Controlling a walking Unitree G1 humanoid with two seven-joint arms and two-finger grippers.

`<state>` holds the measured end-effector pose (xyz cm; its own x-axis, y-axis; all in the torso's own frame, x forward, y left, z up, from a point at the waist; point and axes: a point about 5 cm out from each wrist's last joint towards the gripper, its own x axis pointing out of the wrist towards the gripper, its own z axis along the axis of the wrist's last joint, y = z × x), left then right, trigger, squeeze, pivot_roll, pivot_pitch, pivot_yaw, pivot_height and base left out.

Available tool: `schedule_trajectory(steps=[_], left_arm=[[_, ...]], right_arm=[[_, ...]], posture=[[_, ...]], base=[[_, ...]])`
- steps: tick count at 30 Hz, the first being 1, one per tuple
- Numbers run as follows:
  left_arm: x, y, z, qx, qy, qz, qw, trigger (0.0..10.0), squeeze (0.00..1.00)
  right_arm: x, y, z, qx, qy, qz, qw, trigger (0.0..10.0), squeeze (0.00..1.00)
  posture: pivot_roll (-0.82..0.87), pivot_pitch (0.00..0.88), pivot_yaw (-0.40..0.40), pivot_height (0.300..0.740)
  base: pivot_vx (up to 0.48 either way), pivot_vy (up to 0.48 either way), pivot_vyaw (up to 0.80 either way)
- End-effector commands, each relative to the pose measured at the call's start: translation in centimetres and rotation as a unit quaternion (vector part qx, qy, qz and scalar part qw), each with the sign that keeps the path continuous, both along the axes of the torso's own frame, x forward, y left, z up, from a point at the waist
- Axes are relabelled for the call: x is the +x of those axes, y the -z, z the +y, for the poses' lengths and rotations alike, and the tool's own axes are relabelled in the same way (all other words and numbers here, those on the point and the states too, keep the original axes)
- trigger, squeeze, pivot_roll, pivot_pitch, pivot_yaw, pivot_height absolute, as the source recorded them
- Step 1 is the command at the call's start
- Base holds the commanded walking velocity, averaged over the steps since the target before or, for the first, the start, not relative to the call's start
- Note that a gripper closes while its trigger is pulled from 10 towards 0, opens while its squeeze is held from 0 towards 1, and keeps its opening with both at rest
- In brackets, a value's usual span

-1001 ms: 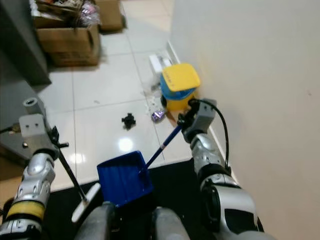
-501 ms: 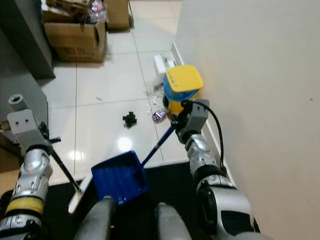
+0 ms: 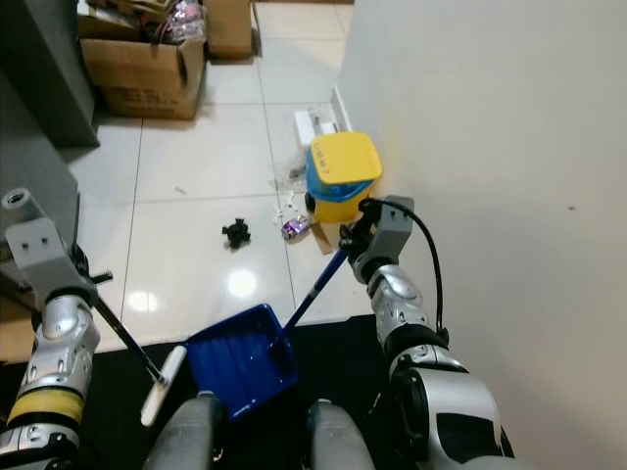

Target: Sweep floor

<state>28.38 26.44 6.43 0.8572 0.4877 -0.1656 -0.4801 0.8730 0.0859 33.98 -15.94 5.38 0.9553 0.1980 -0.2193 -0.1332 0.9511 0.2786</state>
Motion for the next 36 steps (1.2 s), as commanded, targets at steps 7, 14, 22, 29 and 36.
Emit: schedule_trajectory(steps=[7, 14, 22, 29, 36], left_arm=[[-0.2, -0.3, 0.2, 0.021, 0.014, 0.0, 1.0, 10.0, 0.0], [0.1, -0.4, -0.7, 0.039, 0.065, 0.004, 0.997, 10.0, 0.0], [1.0, -1.2, -1.7, 0.063, 0.111, -0.012, 0.992, 10.0, 0.0], [1.2, -2.2, -1.6, 0.103, 0.12, -0.03, 0.987, 10.0, 0.0], [1.2, -2.2, -1.3, 0.105, 0.117, -0.03, 0.987, 10.0, 0.0]], right_arm=[[0.2, -0.4, 0.1, -0.003, -0.003, -0.012, 1.0, 10.0, 0.0], [0.3, -1.1, -3.3, -0.07, 0.14, -0.027, 0.987, 10.0, 0.0], [0.3, -3.0, -7.0, -0.095, 0.26, -0.07, 0.958, 10.0, 0.0], [-0.4, -2.2, -7.4, -0.11, 0.293, -0.055, 0.948, 10.0, 0.0], [-0.9, -1.6, -7.9, -0.105, 0.333, -0.035, 0.936, 10.0, 0.0]], posture=[[0.11, 0.103, -0.078, 0.74], [0.11, 0.102, -0.075, 0.74], [0.11, 0.104, -0.054, 0.74], [0.11, 0.105, -0.053, 0.74], [0.12, 0.1, -0.051, 0.74]], base=[[0.0, 0.0, 0.0], [0.0, 0.0, 0.0], [0.127, 0.0, 0.0], [0.257, 0.0, 0.0], [0.48, 0.0, 0.0]])
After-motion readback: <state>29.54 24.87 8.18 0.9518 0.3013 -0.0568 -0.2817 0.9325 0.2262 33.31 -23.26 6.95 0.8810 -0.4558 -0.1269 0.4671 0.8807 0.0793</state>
